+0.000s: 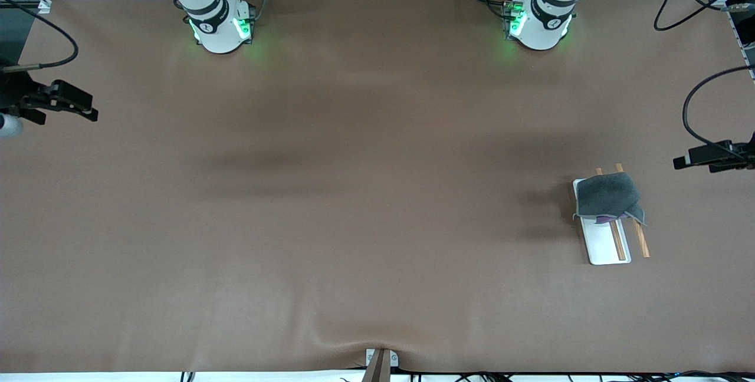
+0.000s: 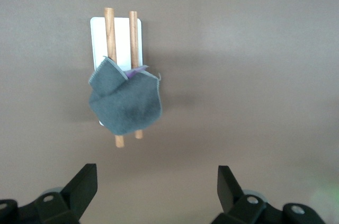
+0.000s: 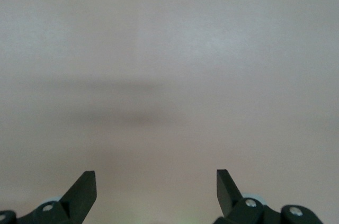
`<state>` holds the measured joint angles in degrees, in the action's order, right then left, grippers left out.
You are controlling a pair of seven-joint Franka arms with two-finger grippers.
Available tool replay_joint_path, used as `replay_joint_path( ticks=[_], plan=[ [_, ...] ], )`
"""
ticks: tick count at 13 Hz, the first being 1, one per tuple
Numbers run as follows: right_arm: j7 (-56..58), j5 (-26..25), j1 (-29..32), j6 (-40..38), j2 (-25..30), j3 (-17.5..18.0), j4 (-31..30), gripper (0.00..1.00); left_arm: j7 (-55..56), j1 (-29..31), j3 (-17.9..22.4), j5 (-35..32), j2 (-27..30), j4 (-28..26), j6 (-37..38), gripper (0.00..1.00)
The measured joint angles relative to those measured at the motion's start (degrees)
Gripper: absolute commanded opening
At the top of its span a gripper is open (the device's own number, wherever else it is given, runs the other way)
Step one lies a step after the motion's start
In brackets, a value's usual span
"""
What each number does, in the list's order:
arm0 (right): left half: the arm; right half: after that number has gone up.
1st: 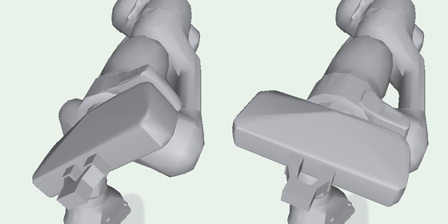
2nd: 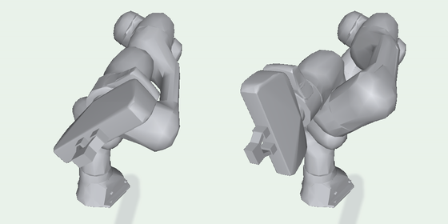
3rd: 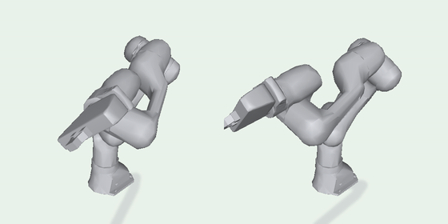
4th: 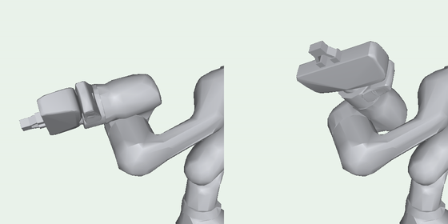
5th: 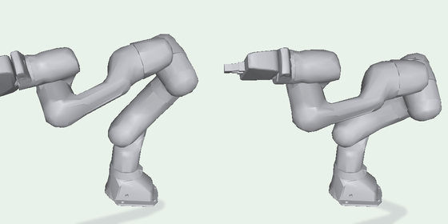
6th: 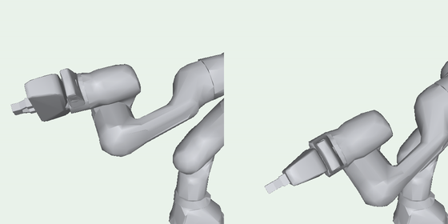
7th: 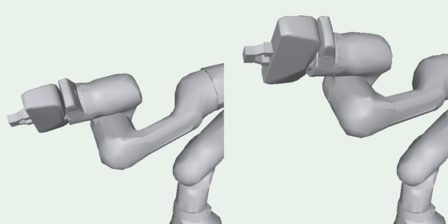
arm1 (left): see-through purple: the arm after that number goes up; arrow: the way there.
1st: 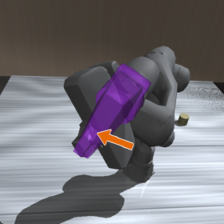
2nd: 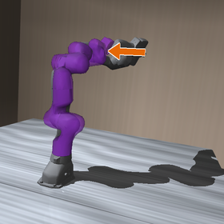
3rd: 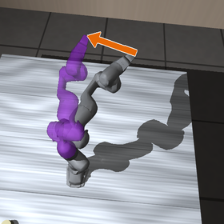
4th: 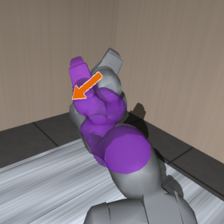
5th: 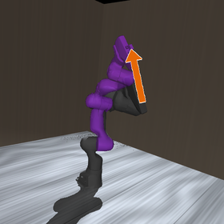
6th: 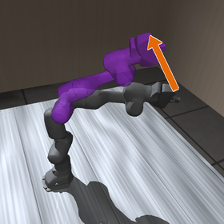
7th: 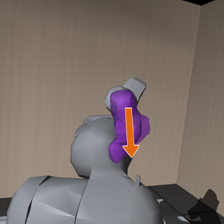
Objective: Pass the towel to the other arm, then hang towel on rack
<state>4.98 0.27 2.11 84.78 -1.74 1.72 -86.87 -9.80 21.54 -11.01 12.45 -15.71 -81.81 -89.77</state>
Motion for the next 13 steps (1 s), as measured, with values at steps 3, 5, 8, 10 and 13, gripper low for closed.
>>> replay_joint_path(
  ticks=[3, 5, 8, 10, 13],
  plan=[
    [-0.01, -0.02, -2.24, -2.04, 0.01, 0.07, 1.96, 1.00, 3.98, -0.81, -0.90, -0.22, 4.26, 0.00, 1.48, 1.00],
    [-0.49, -0.02, -2.43, -2.72, 0.02, 0.05, 2.31, 1.00, 7.33, -0.75, -3.43, -3.74, 6.78, -0.03, 2.58, 1.00],
    [-1.26, -0.03, -2.45, -2.93, 0.01, -0.02, 2.33, 1.00, 11.16, -1.02, -8.05, -8.46, 9.28, -0.10, 3.29, 1.00],
    [-1.30, -0.03, -2.53, -2.93, 0.01, 0.00, 2.34, 1.00, 10.95, -1.07, -8.34, -10.26, 9.82, -0.11, 3.30, 1.00],
    [-1.33, -0.02, -2.56, -2.93, 0.01, 0.00, 2.34, 1.00, 9.93, -0.98, -8.29, -12.35, 9.82, 0.67, 3.25, 1.00]
  ],
)
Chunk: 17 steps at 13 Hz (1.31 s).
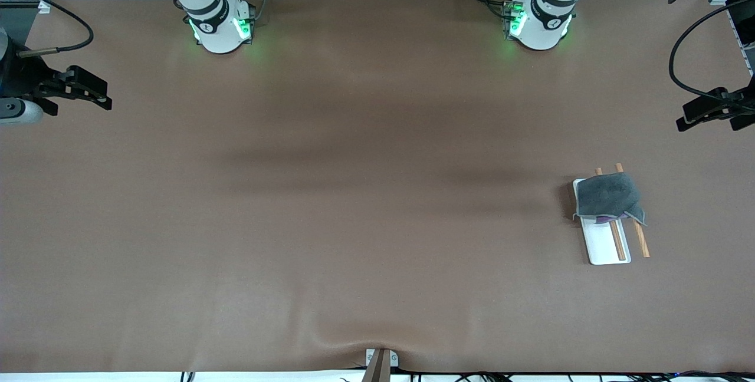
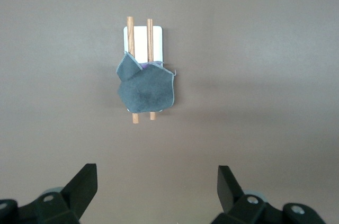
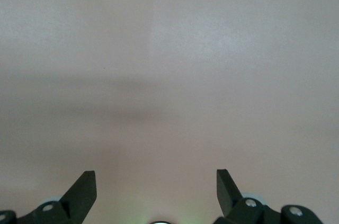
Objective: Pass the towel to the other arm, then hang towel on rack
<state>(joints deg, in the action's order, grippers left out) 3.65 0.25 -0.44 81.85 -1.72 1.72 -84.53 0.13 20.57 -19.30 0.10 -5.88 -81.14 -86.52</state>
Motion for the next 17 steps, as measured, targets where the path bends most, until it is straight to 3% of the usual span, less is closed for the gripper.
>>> replay_joint_path(
  ticks=[2, 4, 9, 17],
  plan=[
    [-0.01, 0.00, -0.01, 0.00, 0.00, 0.00, 0.00, 1.00, -0.15, -0.54, -0.67, -0.67, 0.05, 0.36, 0.00, 1.00],
    [-0.04, 0.00, -0.01, 0.00, 0.00, -0.02, 0.01, 1.00, 0.17, -6.09, 0.55, -4.51, 0.65, 0.47, 0.05, 1.00],
    [-0.09, 0.00, -0.01, 0.00, 0.00, -0.07, 0.01, 1.00, 1.17, -19.77, 10.51, -5.59, 1.66, 0.00, 0.53, 1.00],
    [-0.29, 0.00, -0.01, 0.00, 0.00, -0.29, 0.02, 1.00, 1.99, -21.69, 11.70, -5.03, 2.73, -0.65, 3.51, 1.00]
  ],
)
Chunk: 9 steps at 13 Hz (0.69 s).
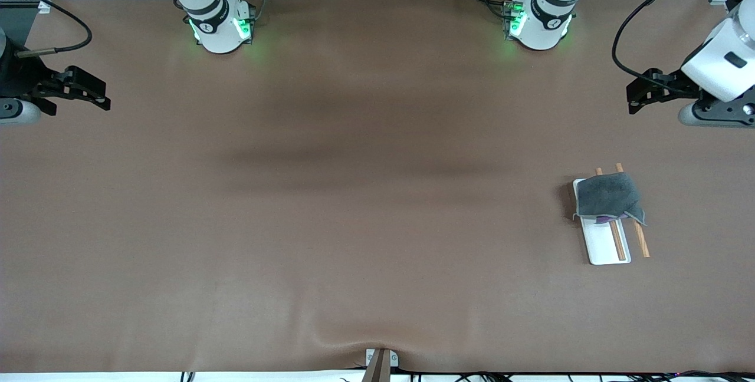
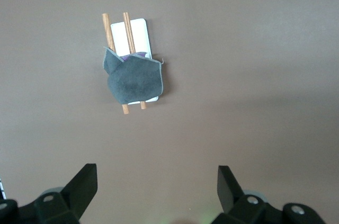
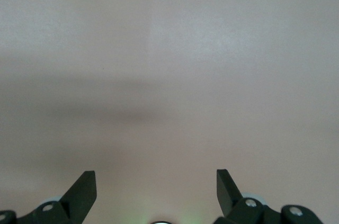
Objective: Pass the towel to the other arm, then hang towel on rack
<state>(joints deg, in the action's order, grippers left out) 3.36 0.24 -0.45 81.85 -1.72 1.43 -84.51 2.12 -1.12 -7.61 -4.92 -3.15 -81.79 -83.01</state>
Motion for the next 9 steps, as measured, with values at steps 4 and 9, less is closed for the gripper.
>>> replay_joint_path(
  ticks=[4, 9],
  plan=[
    [-0.07, 0.00, 0.00, 0.00, 0.00, -0.15, 0.00, 1.00, 0.08, 0.00, 1.35, 1.65, 3.30, -4.07, -0.45, 1.00],
    [-0.10, 0.00, 0.00, -0.01, 0.00, -0.19, 0.00, 1.00, 2.85, -0.55, 2.76, 3.44, 6.53, -9.21, -1.28, 1.00]
  ],
)
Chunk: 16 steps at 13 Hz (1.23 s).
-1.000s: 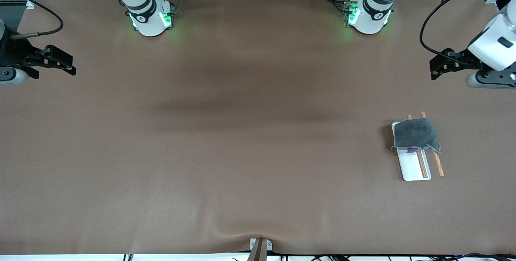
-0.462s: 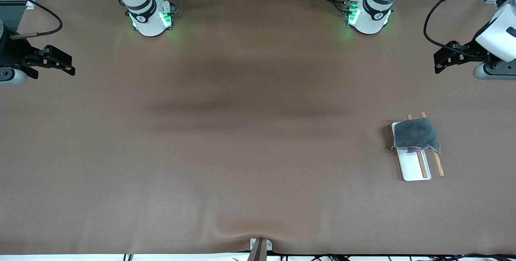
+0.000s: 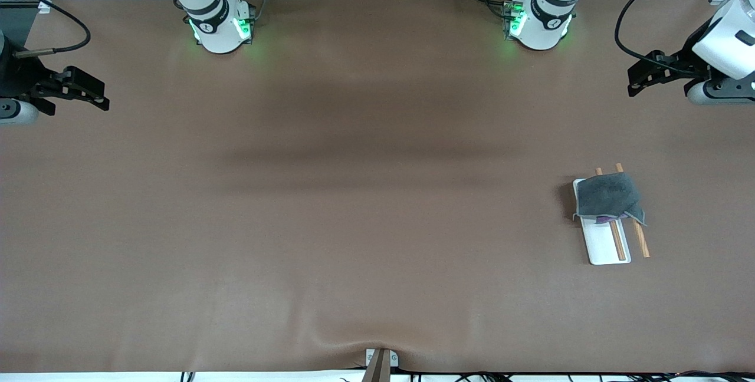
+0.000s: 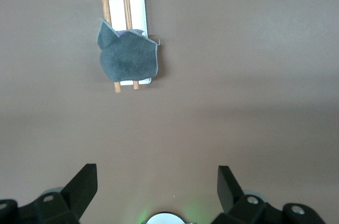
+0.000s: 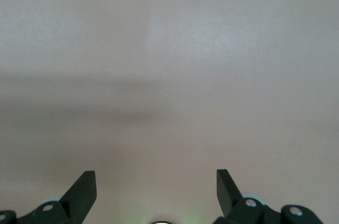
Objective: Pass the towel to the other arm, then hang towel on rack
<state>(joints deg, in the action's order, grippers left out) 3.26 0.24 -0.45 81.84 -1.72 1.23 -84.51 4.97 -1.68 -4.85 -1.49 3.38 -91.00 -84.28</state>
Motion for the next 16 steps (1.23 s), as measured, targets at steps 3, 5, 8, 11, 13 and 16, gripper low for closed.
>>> replay_joint_path(
  ticks=[3, 5, 8, 11, 13, 16],
  plan=[
    [-0.02, 0.00, 0.00, -0.05, 0.00, -0.01, 0.00, 1.00, 0.00, -0.86, 1.85, 0.11, 0.34, -1.26, -0.07, 1.00],
    [-0.02, 0.00, 0.00, -0.05, 0.00, -0.02, 0.00, 1.00, 0.01, -1.36, 2.80, 0.13, 0.37, -1.54, -0.08, 1.00],
    [-0.03, 0.00, 0.00, -0.06, 0.00, -0.03, 0.00, 1.00, 0.08, -2.07, 5.11, 0.14, 0.66, -1.32, -0.20, 1.00],
    [-0.03, 0.00, 0.00, -0.08, 0.00, -0.04, 0.00, 1.00, 0.08, -2.17, 6.06, 0.14, 0.82, 0.11, 0.35, 1.00],
    [-0.04, 0.00, 0.00, -0.09, 0.00, -0.04, 0.00, 1.00, 0.08, -2.51, 6.06, 0.14, 0.82, 1.07, 0.55, 1.00],
    [-0.04, 0.00, 0.00, -0.12, 0.00, -0.04, 0.00, 1.00, 0.08, -3.03, 6.06, 0.14, 0.84, 2.87, 0.64, 1.00]
  ],
)
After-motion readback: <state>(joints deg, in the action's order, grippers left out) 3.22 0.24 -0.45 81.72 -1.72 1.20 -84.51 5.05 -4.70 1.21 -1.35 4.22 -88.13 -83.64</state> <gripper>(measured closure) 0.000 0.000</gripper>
